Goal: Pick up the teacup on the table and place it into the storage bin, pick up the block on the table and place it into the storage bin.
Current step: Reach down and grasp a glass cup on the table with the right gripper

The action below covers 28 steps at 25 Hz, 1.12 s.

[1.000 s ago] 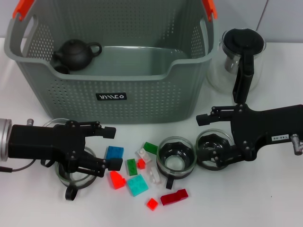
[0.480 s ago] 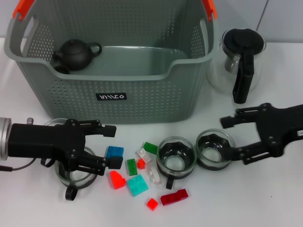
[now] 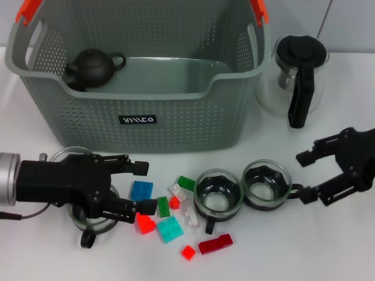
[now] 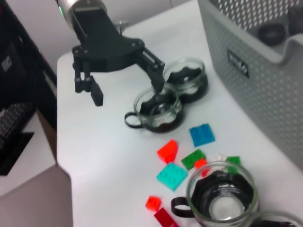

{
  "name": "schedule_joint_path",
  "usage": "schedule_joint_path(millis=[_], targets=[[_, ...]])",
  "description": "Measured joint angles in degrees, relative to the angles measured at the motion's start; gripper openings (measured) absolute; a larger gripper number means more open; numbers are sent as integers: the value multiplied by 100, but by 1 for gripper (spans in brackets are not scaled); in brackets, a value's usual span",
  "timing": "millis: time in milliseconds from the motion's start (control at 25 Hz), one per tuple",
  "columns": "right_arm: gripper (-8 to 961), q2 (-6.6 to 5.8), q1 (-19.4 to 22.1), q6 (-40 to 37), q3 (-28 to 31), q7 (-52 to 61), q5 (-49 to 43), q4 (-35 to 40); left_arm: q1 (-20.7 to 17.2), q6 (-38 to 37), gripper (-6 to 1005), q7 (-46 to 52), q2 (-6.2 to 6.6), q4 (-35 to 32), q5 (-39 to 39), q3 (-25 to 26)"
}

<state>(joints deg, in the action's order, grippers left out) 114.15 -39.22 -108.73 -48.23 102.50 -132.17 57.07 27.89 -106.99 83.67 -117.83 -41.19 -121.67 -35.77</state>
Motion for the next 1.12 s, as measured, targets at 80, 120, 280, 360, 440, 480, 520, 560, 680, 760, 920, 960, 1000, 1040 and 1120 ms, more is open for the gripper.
schedule_joint_path(millis=[80,120,280,360,440,480,520,560,680,760,920,960,1000,1040,1120], targets=[[894,69,-145,-12,-48,27,-260,-30,-14,3,950,-32,-10,25,-8,5],[894,112,-211,1,-87,38,-393,-39,-22,5,950,-47,-12,41,-8,12],[894,291,-418,123,-354,51,-742,-44,-50,12,950,-102,-11,63,-11,28],[894,374,-496,211,-534,73,-899,-42,-64,12,950,-105,-12,72,-12,26],[894,446,-563,316,-672,97,-1073,-39,-87,30,950,-106,-11,93,-11,45],[894,469,-589,365,-716,101,-1131,-41,-95,42,950,-108,-11,101,-11,57],[895,496,-624,410,-769,104,-1192,-44,-108,63,950,-110,-12,118,-11,81],[895,523,-650,454,-850,115,-1251,-50,-119,82,950,-111,-12,130,-11,100],[895,574,-712,647,-1141,217,-1386,-57,-141,103,951,-113,-13,137,-7,116],[895,584,-738,818,-1430,354,-1432,-61,-147,117,951,-114,-16,138,11,116],[896,586,-758,1127,-2108,700,-1448,-34,-148,177,951,-116,-18,188,28,114],[896,587,-762,1178,-2214,759,-1452,-17,-148,186,951,-119,-18,194,28,114],[896,587,-769,1207,-2309,808,-1459,-4,-148,192,951,-123,-19,199,29,114],[896,588,-778,1241,-2388,847,-1471,4,-148,201,951,-124,-20,202,30,114],[896,597,-806,1364,-2532,937,-1564,-10,-147,222,951,-134,-20,206,30,113]])
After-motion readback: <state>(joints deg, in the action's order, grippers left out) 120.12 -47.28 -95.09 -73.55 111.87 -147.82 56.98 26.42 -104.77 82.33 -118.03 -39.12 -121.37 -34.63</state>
